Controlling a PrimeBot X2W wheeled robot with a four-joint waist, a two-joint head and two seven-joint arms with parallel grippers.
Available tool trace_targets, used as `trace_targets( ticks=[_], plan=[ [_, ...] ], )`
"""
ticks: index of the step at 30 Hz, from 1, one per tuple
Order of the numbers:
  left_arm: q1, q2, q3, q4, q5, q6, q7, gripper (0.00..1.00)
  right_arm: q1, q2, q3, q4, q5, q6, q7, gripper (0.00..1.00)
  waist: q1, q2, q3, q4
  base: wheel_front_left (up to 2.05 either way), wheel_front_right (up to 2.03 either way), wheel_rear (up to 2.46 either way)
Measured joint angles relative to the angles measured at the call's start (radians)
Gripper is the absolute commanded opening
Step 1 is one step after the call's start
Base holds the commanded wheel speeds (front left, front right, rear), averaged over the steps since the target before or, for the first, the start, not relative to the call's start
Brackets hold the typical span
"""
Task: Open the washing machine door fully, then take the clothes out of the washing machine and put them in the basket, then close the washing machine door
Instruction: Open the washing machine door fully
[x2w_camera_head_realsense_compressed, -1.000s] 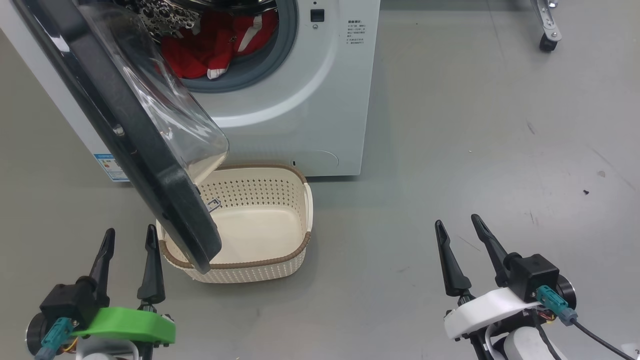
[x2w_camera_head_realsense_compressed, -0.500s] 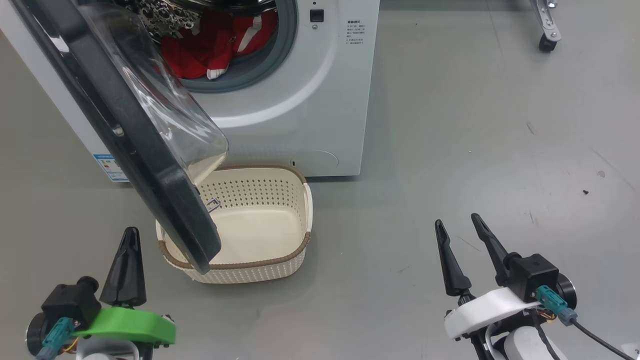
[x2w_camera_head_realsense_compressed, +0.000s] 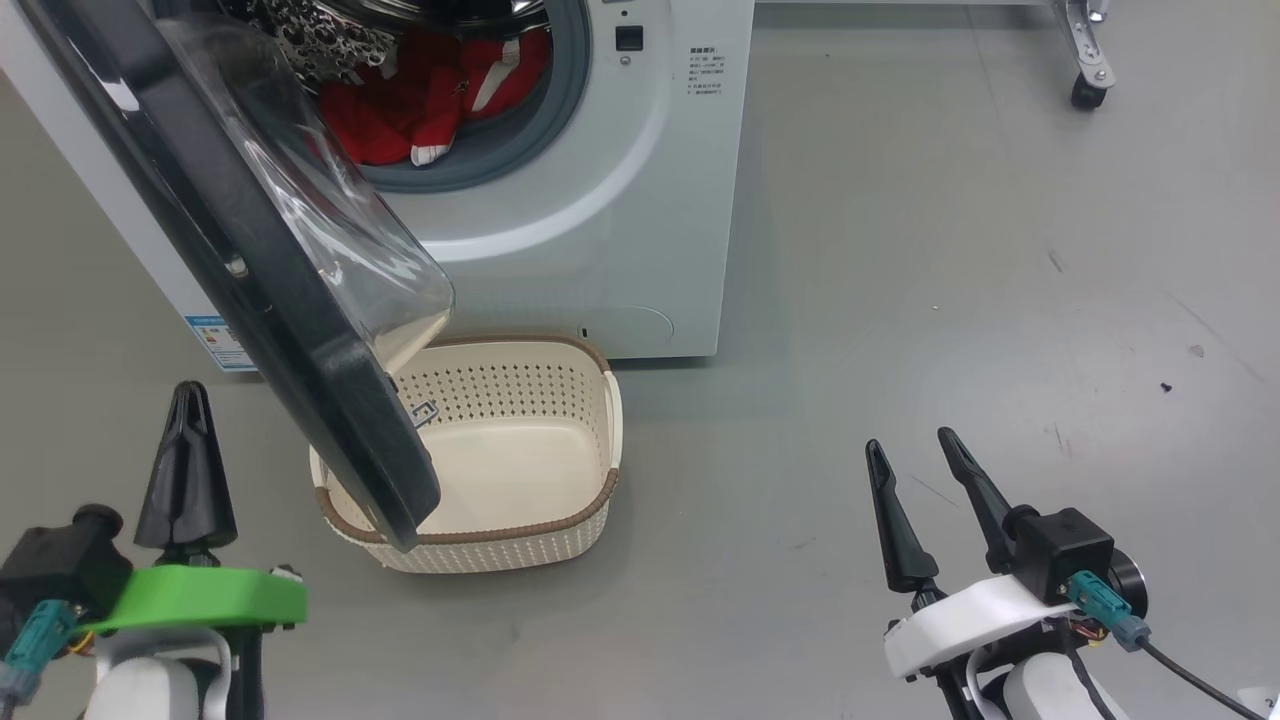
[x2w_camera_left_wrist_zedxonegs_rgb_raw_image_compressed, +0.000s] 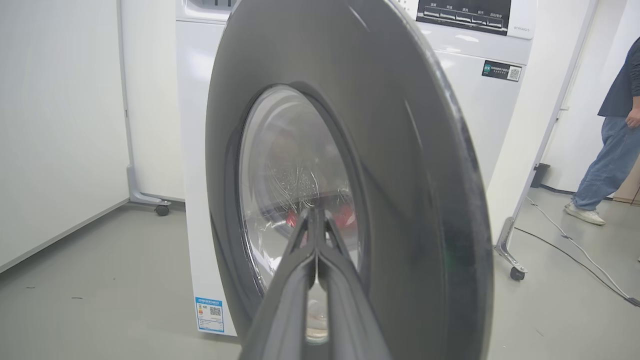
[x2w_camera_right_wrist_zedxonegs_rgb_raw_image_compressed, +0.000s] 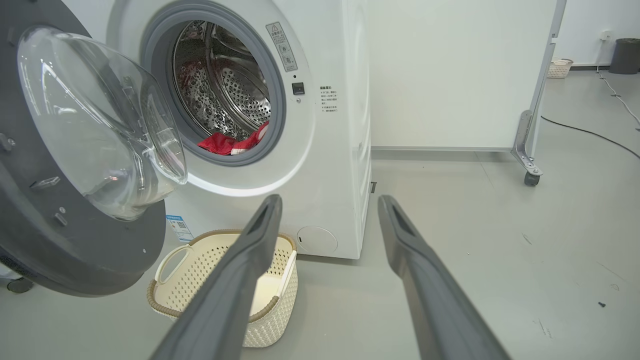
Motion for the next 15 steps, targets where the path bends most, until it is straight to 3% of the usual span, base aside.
trace_targets(
  ticks=[15],
  plan=[
    [-0.211, 0.027, -0.024, -0.181, 0.028, 0.000, -0.006, 0.00, 0.001, 0.015, -0.011, 0.011, -0.009, 0.026, 0.000, 1.00, 0.0000, 0.0000, -0.015, -0.015, 0.00, 0.00, 0.00]
  ],
)
